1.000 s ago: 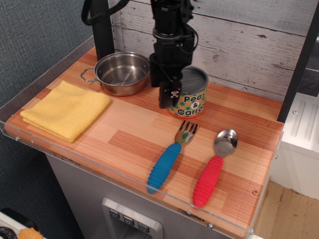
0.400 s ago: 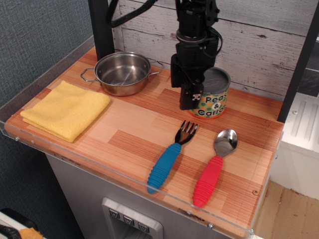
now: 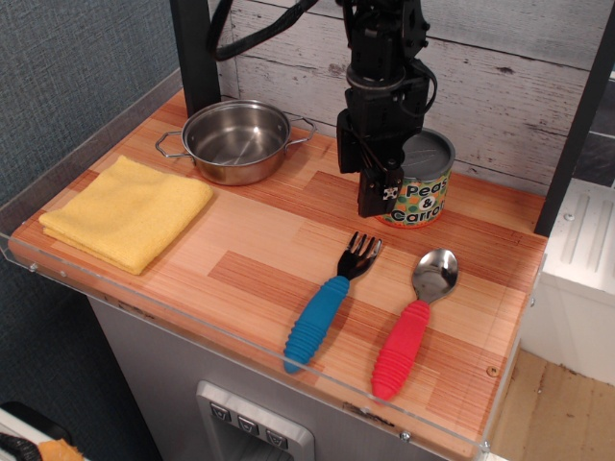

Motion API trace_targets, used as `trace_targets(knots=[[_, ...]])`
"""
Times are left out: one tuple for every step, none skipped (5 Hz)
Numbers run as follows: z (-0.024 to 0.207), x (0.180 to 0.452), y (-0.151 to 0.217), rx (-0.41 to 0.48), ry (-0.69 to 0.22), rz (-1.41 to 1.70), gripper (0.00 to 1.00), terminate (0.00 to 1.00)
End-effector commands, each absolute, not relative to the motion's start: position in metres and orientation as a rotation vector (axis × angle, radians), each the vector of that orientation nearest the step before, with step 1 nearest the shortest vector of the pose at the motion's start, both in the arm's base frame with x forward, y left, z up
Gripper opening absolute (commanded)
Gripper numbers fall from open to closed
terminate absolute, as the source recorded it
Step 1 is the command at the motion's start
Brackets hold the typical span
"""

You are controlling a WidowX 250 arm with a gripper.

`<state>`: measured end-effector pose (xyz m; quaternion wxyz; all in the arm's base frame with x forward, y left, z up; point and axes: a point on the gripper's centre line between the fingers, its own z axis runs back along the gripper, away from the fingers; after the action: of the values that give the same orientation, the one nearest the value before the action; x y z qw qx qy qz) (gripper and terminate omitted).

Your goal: Move the can to the back of the counter

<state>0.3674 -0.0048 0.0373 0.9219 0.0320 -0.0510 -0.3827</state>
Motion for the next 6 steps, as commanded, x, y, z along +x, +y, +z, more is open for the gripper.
trace_targets(knots=[[0.089,0.363,0.018,0.059,-0.215,-0.603,1.0,0.0],[0.103,0.351,0.037,0.043,-0.248,-0.479,1.0,0.0],[0.112,0.346,0.051,0.028,-0.278,-0.366,1.0,0.0],[0.115,0.344,0.066,0.034,-0.282,-0.194,1.0,0.0],[0.115,0.344,0.082,0.053,-0.274,-0.002,1.0,0.0],[0.114,0.337,0.103,0.051,-0.295,0.17,1.0,0.0]])
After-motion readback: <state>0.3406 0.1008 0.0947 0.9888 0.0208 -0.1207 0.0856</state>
